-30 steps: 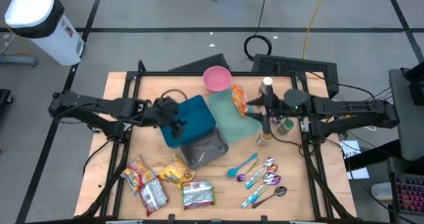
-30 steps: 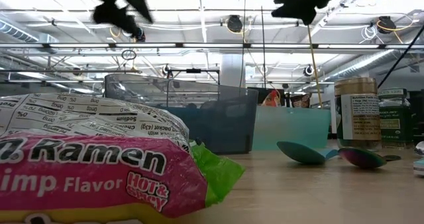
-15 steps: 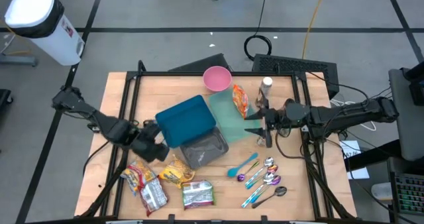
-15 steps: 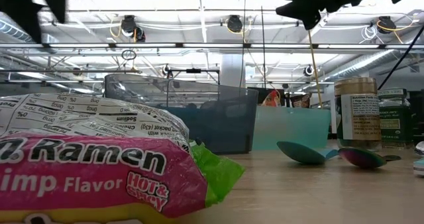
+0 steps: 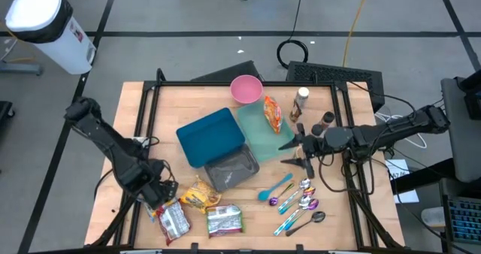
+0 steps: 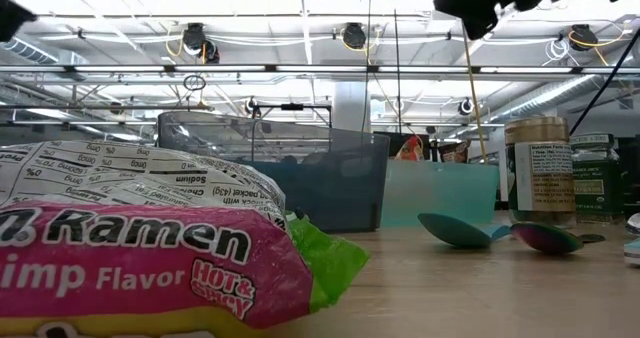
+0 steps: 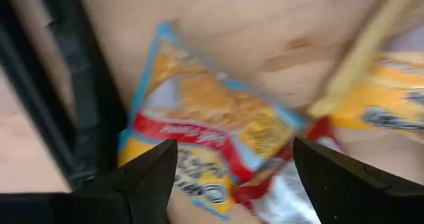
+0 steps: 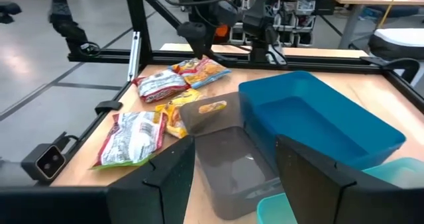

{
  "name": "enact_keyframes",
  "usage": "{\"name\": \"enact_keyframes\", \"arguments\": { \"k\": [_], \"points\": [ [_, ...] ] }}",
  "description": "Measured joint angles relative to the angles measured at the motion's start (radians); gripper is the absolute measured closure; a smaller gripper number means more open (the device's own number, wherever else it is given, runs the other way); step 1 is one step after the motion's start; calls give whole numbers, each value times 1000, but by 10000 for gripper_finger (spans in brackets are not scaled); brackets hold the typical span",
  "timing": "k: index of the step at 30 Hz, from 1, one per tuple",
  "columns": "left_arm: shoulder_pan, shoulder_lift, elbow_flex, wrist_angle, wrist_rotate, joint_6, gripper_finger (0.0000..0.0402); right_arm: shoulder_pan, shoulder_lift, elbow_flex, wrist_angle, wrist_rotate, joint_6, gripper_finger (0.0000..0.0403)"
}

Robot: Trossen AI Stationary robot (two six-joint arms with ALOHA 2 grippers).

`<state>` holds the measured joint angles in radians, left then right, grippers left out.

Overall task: Pick & Place Food Item
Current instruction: Put the blue noodle pack into the green bin

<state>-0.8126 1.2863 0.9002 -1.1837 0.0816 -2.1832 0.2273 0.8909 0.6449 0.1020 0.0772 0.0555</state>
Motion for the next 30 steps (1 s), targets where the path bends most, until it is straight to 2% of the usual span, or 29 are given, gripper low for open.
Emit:
{"name": "enact_keyframes", "arguments": {
  "k": [11,17,26,30],
  "points": [
    [-72,5,-108,50,7,-178,94,5,0,0,0,0,7,207],
    [-80,5,-157,158,7,-183,94,5,0,0,0,0,7,207],
    [-80,4,-184,167,6,-204,95,5,0,0,0,0,7,207],
    [-80,4,-186,164,-4,-209,114,5,0,0,0,0,7,207]
  ]
}}
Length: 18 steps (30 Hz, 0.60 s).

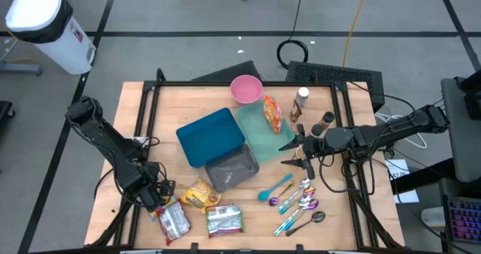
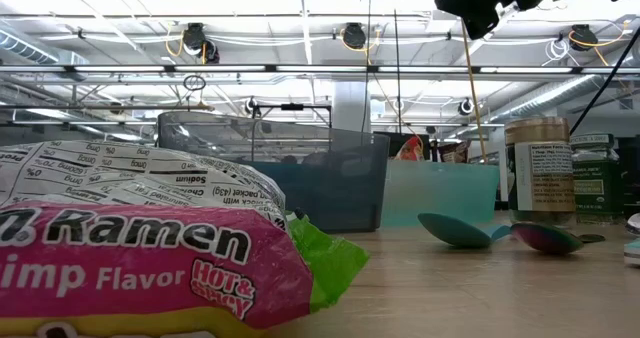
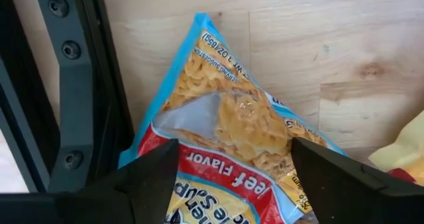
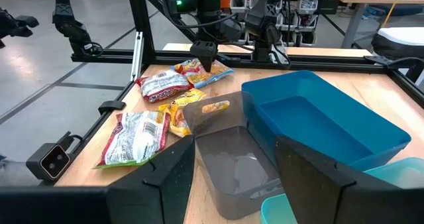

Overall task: Pick & Place Food Item
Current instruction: Put the blue noodle pack into the green bin

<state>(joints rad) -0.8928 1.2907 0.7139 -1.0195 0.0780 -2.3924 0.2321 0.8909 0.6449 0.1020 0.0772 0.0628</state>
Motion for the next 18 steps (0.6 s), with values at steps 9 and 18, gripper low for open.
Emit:
{"name": "enact_keyframes", "arguments": {
  "k": [9,18],
  "points": [
    [0,0,0,82,-100,33,206,0,0,0,0,0,0,207],
    [0,0,0,151,-267,114,253,0,0,0,0,0,0,207]
  ]
}}
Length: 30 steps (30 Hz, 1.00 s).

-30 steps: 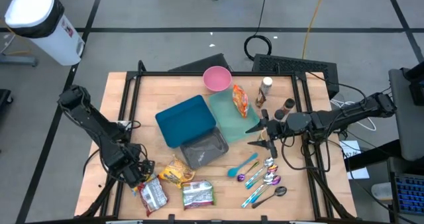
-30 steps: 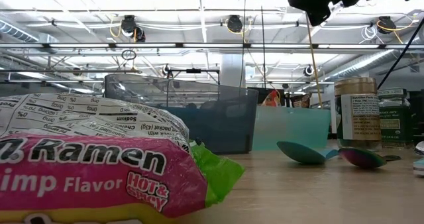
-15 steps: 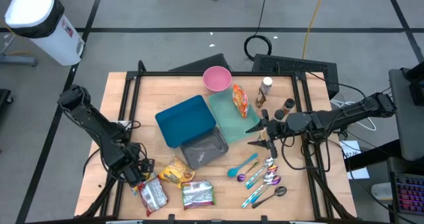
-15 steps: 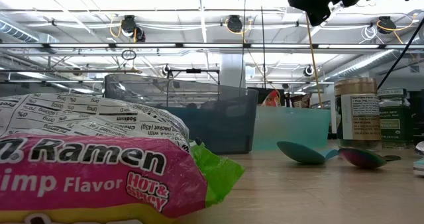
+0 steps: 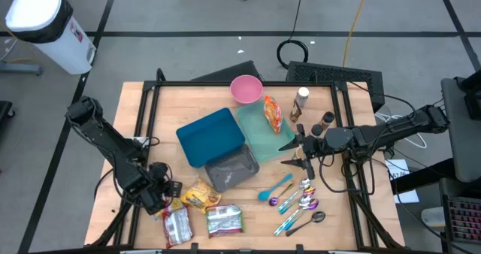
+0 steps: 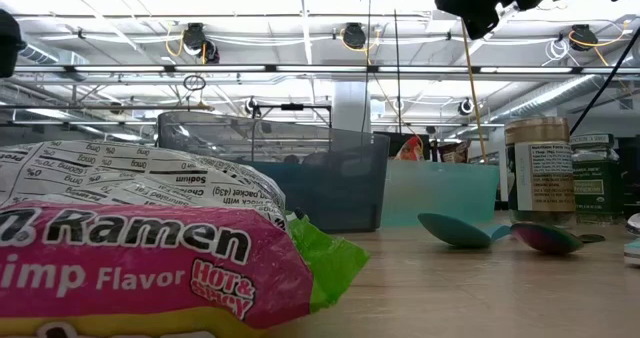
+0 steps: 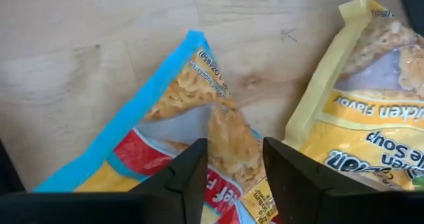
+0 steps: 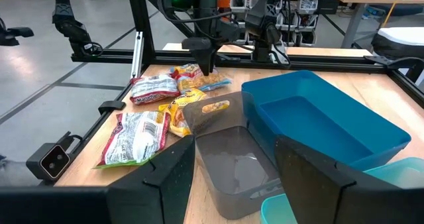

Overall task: Pick & Place Food Item
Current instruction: Put the blue noodle pack into the green bin

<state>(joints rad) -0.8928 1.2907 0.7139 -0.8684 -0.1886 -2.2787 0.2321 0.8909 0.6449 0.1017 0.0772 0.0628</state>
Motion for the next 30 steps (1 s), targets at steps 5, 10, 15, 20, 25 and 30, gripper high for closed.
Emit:
{"name": "enact_keyframes", "arguments": {
  "k": [5,10,15,20,25,30],
  "points": [
    [0,0,0,0,-14,36,254,0,0,0,0,0,0,207],
    [3,0,0,0,-16,42,254,0,0,0,0,0,8,206],
    [3,0,0,4,-16,43,254,0,0,0,0,0,4,207],
    [3,0,0,4,-16,39,254,0,0,0,0,0,4,207],
    [3,0,0,4,-16,20,254,0,0,0,0,0,4,207],
    [3,0,0,5,-14,0,248,0,0,0,0,0,4,207]
  ]
}}
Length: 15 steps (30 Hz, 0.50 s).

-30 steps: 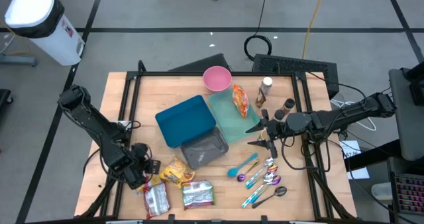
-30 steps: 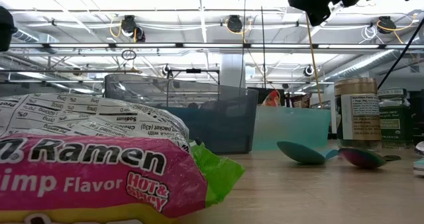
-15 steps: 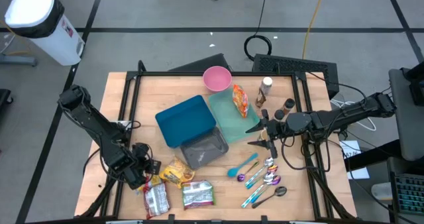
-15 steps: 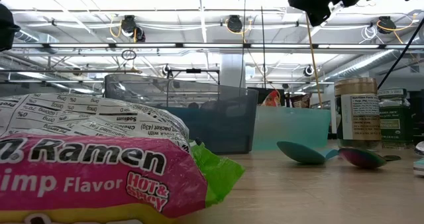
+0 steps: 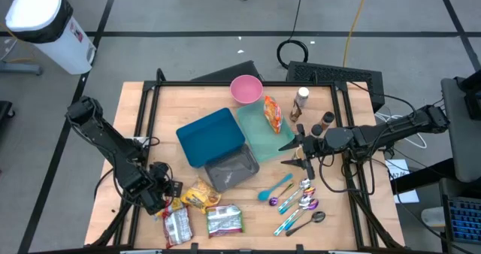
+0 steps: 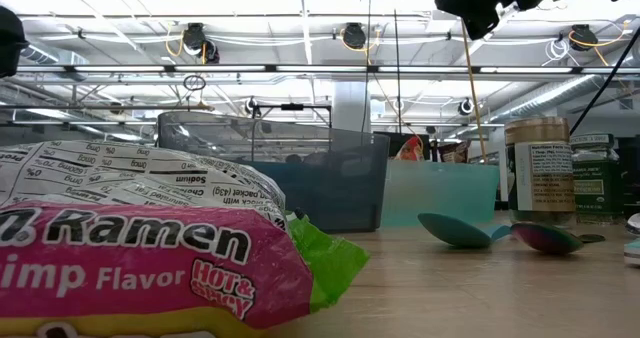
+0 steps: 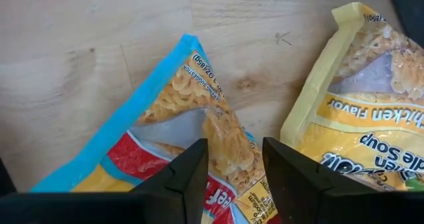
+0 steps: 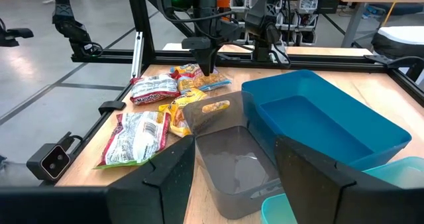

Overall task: Pick & Place Food Item
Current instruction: Put the blue noodle pack into the green bin

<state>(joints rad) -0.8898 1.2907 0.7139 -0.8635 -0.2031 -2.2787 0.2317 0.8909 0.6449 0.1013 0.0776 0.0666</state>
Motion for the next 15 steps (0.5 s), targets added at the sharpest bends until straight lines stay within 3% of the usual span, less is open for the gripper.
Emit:
{"name": "enact_keyframes", "arguments": {
  "k": [15],
  "points": [
    [0,0,0,2,2,-4,156,0,0,0,3,0,-1,206]
  ]
}}
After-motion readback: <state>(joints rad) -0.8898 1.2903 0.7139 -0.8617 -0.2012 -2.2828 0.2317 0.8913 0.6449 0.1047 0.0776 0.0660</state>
